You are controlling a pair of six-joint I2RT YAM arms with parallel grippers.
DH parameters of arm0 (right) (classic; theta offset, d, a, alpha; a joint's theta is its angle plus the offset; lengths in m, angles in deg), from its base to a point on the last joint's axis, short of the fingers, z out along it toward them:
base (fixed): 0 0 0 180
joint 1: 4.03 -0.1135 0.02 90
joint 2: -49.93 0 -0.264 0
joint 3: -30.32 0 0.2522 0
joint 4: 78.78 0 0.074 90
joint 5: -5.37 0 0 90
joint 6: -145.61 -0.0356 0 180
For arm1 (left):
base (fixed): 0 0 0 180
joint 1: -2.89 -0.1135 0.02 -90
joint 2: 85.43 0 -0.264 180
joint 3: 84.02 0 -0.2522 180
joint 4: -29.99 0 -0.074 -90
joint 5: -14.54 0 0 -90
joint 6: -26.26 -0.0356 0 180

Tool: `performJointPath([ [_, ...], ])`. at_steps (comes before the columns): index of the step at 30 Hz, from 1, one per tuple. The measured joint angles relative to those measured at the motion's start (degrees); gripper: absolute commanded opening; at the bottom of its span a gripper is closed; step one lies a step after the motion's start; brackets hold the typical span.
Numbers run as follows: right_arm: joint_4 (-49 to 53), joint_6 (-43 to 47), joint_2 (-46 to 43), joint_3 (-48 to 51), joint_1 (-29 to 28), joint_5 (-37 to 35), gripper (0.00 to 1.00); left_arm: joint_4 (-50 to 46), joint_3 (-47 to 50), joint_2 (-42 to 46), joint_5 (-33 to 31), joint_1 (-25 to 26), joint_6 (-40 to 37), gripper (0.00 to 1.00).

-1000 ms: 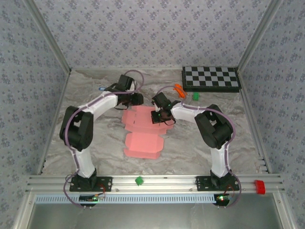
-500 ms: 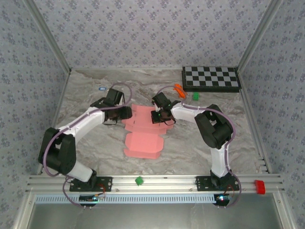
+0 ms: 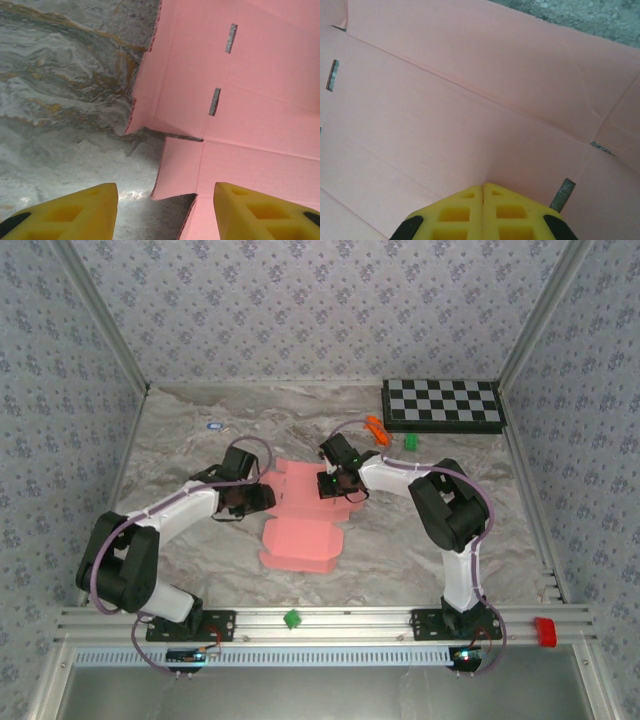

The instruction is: Fold the paper box

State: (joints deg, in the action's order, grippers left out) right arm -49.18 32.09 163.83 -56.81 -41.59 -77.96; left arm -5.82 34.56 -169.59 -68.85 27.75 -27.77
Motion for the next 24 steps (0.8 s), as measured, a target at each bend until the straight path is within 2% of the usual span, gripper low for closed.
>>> performJointPath([
  [7, 0.00, -0.02, 0.04, 0.00, 0.15, 0.28, 0.00, 2.89, 0.17, -2.64, 1.55, 0.00, 1.25, 0.50],
  [24, -0.70, -0.04, 0.17, 0.04, 0.31, 0.68, 0.00, 6.16, 0.17, -3.72, 5.33, 0.68, 0.57, 0.38],
])
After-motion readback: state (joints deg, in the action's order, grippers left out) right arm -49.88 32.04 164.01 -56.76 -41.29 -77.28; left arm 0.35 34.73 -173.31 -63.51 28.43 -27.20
